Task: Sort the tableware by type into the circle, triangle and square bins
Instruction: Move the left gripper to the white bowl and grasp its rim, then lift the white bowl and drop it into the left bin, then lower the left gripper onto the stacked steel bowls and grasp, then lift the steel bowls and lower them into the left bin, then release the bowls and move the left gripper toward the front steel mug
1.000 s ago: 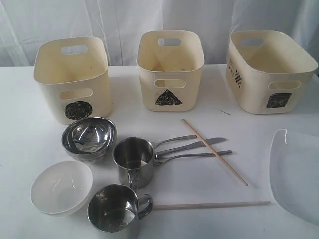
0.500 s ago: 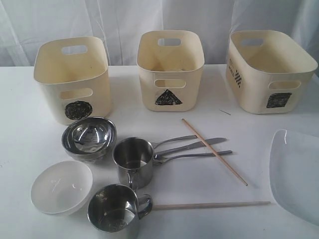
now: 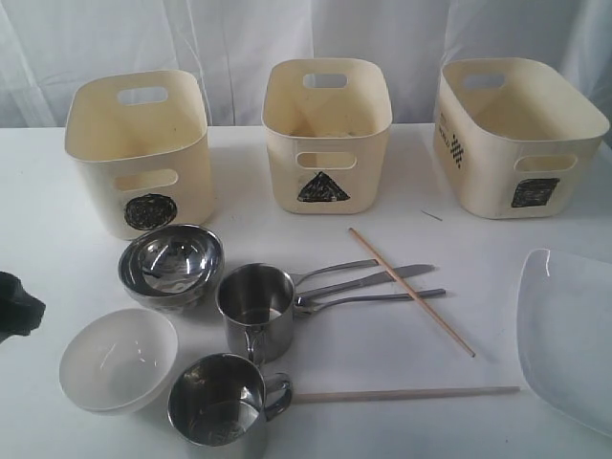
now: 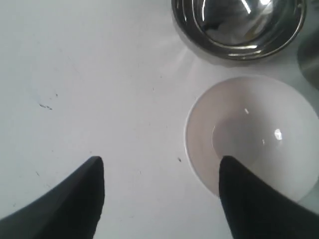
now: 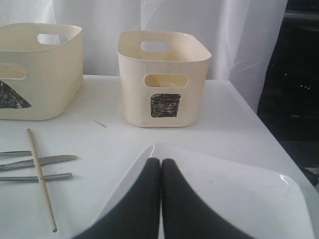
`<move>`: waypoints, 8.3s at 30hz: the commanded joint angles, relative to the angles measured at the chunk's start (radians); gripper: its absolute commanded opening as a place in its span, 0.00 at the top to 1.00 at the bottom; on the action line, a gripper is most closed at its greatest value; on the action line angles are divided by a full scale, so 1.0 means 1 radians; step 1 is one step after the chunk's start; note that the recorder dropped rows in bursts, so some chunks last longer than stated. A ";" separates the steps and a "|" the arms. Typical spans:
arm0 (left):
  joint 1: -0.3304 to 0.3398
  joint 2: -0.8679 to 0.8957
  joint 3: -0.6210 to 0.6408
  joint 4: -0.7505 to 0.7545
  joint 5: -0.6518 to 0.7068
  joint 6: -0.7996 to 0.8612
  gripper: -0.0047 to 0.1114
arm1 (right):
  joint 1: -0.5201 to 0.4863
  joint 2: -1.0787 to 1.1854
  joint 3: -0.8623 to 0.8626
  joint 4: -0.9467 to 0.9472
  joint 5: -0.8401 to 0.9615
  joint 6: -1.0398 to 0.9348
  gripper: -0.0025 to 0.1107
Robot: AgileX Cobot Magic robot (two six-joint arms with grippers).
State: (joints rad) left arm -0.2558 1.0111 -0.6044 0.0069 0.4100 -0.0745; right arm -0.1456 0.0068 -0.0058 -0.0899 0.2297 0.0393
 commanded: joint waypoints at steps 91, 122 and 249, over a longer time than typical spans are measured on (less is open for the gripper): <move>0.114 0.986 -1.141 -0.103 0.023 0.208 0.89 | -0.004 -0.007 0.006 -0.007 -0.008 0.024 0.98; 0.114 0.315 -0.559 -0.286 0.308 0.326 0.60 | -0.004 -0.007 0.006 -0.007 -0.007 0.024 0.98; 0.141 0.858 -1.025 -0.216 0.074 0.278 0.59 | -0.004 -0.007 0.006 -0.007 -0.008 0.065 0.98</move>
State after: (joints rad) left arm -0.1047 1.9315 -1.6246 -0.1924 0.3939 0.1978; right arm -0.1456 0.0068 -0.0058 -0.0899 0.2297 0.1028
